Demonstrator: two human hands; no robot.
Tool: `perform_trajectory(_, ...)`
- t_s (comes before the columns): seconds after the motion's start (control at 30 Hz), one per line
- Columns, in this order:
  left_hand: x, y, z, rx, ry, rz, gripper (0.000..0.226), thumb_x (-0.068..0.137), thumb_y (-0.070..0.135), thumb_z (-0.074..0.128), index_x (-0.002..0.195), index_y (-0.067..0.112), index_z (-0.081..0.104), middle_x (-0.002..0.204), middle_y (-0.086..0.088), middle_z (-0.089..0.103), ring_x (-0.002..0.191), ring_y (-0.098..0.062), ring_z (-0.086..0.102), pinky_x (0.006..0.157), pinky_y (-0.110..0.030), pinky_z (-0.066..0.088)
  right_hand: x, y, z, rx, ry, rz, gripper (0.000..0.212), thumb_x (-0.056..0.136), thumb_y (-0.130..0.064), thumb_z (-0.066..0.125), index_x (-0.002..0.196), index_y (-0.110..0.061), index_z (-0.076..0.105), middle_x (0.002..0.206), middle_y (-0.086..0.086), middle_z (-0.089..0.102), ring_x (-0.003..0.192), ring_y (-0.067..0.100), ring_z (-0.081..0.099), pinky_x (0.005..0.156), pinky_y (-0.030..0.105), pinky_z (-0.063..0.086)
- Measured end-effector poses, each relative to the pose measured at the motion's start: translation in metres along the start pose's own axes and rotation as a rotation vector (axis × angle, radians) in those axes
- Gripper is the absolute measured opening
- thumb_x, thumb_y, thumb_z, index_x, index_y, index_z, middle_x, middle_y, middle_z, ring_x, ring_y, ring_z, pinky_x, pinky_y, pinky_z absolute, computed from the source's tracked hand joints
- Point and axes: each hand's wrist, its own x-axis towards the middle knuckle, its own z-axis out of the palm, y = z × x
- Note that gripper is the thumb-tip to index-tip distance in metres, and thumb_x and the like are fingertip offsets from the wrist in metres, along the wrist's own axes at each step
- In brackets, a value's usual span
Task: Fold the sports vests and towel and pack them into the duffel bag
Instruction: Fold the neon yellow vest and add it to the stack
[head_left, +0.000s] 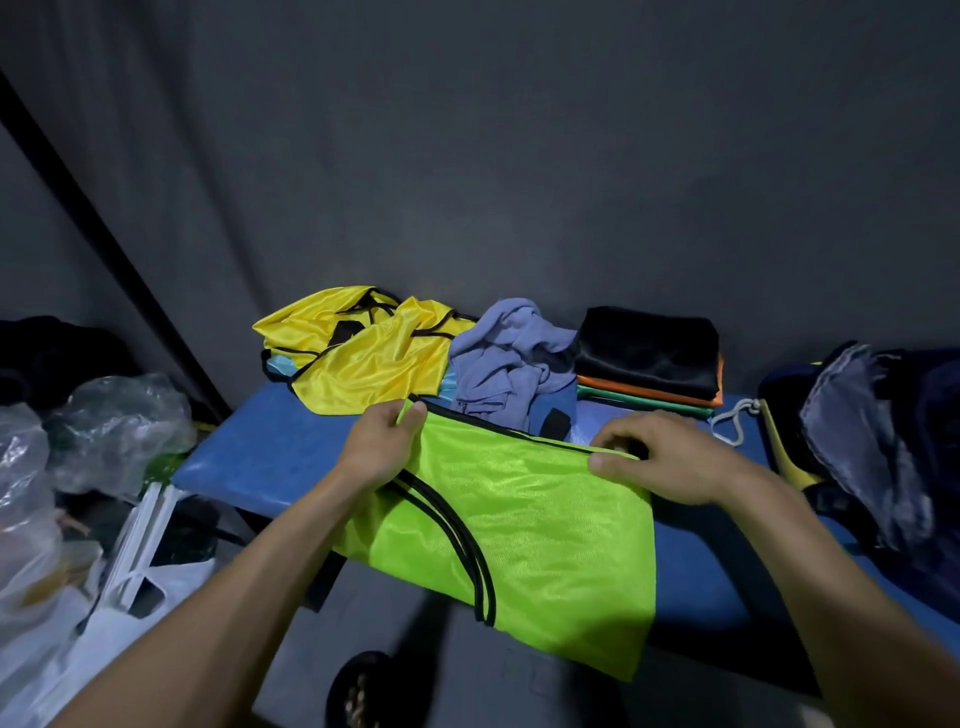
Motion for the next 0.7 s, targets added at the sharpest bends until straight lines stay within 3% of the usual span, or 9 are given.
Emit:
perform_trajectory(0.07,0.003,-0.002,0.001,0.004,-0.008,-0.004,0.043,0.105,0.041,0.051,0.073,0.015,0.039,0.067,-0.001,0.033,0.063,-0.019,0.032,0.061,-0.035,0.024,-0.001,0.006,-0.005,-0.022,-0.044,0.017,0.034,0.075,-0.077,0.048,0.088,-0.049,0.063,0.098,-0.026,0.065,0.098,0.007,0.058,0.091,0.041,0.046)
perform_trajectory(0.17,0.005,-0.004,0.0,-0.005,-0.014,-0.014,0.04,0.106,0.041,0.05,0.077,0.014,0.043,0.071,-0.004,0.034,0.065,-0.02,0.033,0.062,-0.034,0.026,-0.001,0.016,-0.007,0.063,-0.056,-0.004,0.016,0.09,-0.049,0.066,0.079,-0.038,0.065,0.083,-0.023,0.066,0.082,0.004,0.06,0.083,0.042,0.052)
perform_trajectory(0.3,0.006,-0.004,-0.001,0.034,0.024,-0.017,0.041,0.106,0.041,0.048,0.077,0.013,0.042,0.07,-0.004,0.034,0.065,-0.021,0.033,0.062,-0.035,0.025,0.001,0.019,-0.003,0.203,-0.011,0.005,0.036,0.098,-0.042,0.063,0.071,-0.018,0.059,0.065,-0.014,0.053,0.062,0.006,0.045,0.064,0.03,0.04)
perform_trajectory(0.4,0.006,-0.004,-0.007,0.287,0.115,0.105,0.045,0.107,0.038,0.045,0.07,0.013,0.039,0.061,-0.002,0.041,0.057,-0.023,0.038,0.054,-0.037,0.024,0.007,0.016,0.005,0.144,0.029,0.005,0.044,0.1,-0.046,0.056,0.071,-0.012,0.053,0.065,-0.005,0.048,0.06,0.011,0.041,0.06,0.032,0.034)
perform_trajectory(0.57,0.018,-0.01,-0.019,0.541,0.198,0.156,0.041,0.107,0.038,0.047,0.072,0.016,0.045,0.063,-0.004,0.052,0.062,-0.028,0.049,0.052,-0.035,0.03,0.011,0.01,0.014,0.029,0.107,-0.017,0.03,0.097,-0.045,0.064,0.076,-0.023,0.063,0.077,-0.008,0.064,0.073,0.012,0.057,0.066,0.037,0.046)
perform_trajectory(0.7,0.023,-0.018,-0.018,0.673,0.148,0.117,0.037,0.107,0.04,0.046,0.081,0.014,0.05,0.072,-0.006,0.058,0.066,-0.028,0.053,0.055,-0.034,0.037,0.006,0.016,0.008,0.153,0.108,-0.004,0.011,0.095,-0.034,0.07,0.09,-0.025,0.073,0.089,-0.013,0.07,0.084,0.005,0.063,0.075,0.032,0.051)
